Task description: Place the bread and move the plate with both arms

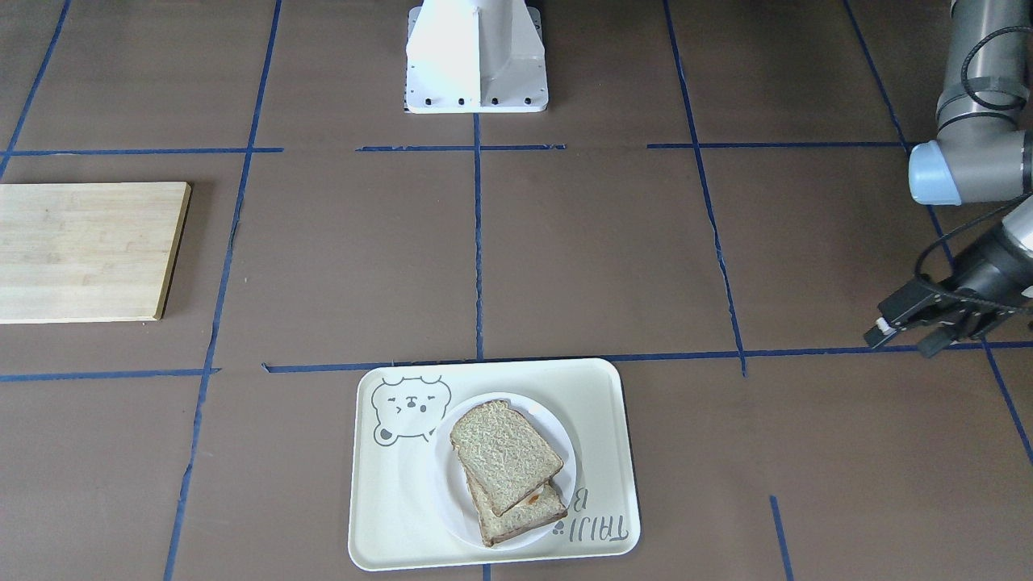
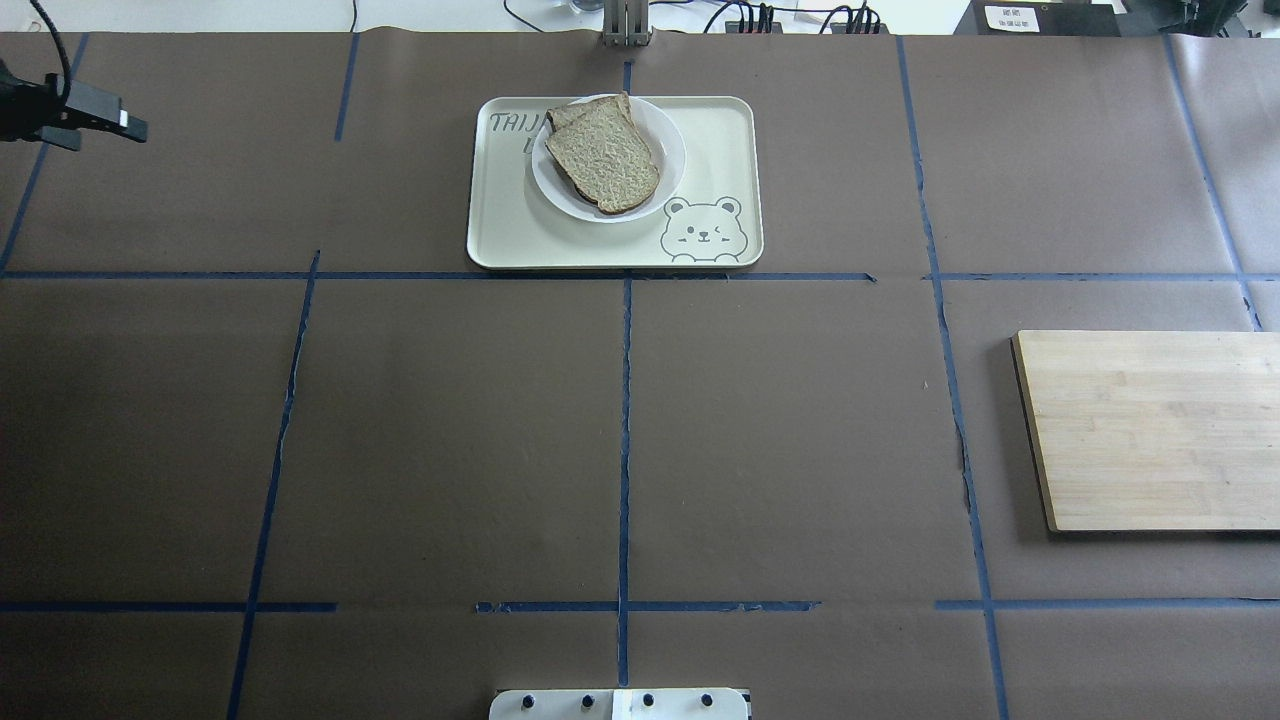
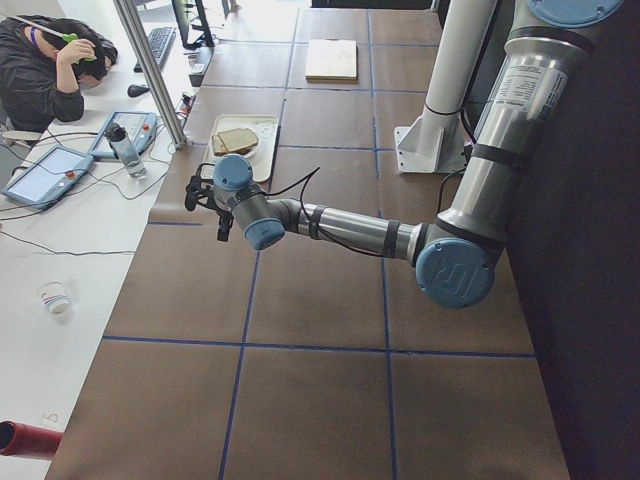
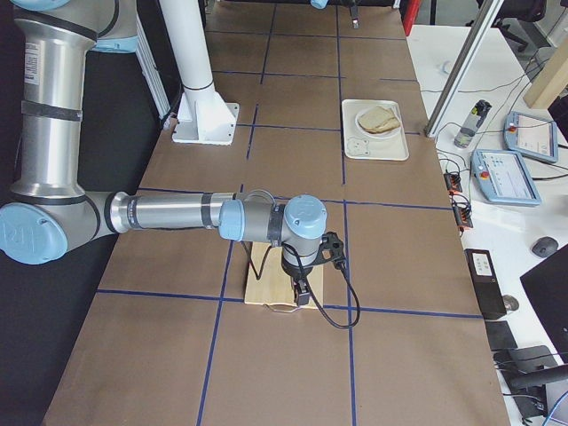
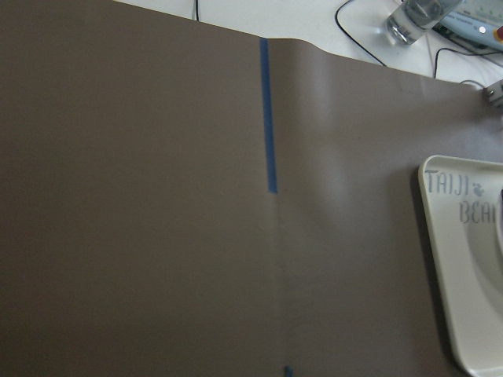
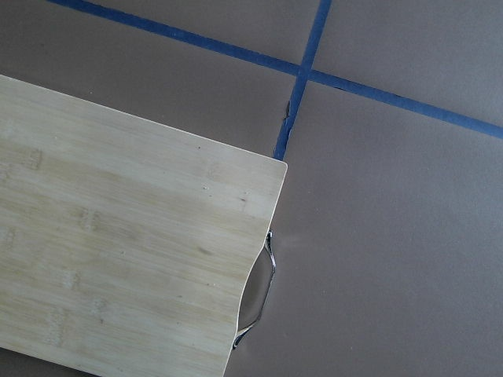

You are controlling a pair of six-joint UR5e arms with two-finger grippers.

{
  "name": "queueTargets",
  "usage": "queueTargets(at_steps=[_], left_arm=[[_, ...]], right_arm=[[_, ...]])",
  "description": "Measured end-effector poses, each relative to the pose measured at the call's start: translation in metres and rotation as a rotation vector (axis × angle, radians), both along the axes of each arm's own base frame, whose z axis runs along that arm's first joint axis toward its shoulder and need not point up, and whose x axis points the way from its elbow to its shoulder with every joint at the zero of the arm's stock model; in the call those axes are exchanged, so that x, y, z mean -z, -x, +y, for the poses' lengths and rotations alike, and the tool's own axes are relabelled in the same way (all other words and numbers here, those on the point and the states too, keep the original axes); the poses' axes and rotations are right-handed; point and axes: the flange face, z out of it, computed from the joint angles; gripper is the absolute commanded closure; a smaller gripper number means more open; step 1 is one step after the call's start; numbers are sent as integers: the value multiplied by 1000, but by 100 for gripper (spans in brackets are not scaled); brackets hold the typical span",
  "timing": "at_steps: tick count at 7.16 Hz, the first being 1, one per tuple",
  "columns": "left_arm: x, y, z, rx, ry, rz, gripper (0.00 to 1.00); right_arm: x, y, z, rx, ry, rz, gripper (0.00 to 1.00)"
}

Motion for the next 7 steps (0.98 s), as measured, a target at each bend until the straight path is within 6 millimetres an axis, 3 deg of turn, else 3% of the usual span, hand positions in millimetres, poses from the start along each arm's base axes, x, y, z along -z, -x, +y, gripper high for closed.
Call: queueTargets(at_steps=[3, 5, 7], left_arm=[[-39, 103, 14, -138, -98, -235, 0], [-73, 172, 31, -200, -75, -325, 0], [-114, 209, 79, -218, 16, -335, 0]], right_arm=[[1, 0, 0, 0, -2, 0, 0], [1, 0, 0, 0, -3, 0, 0], [0, 0, 1, 0, 0, 0, 0]])
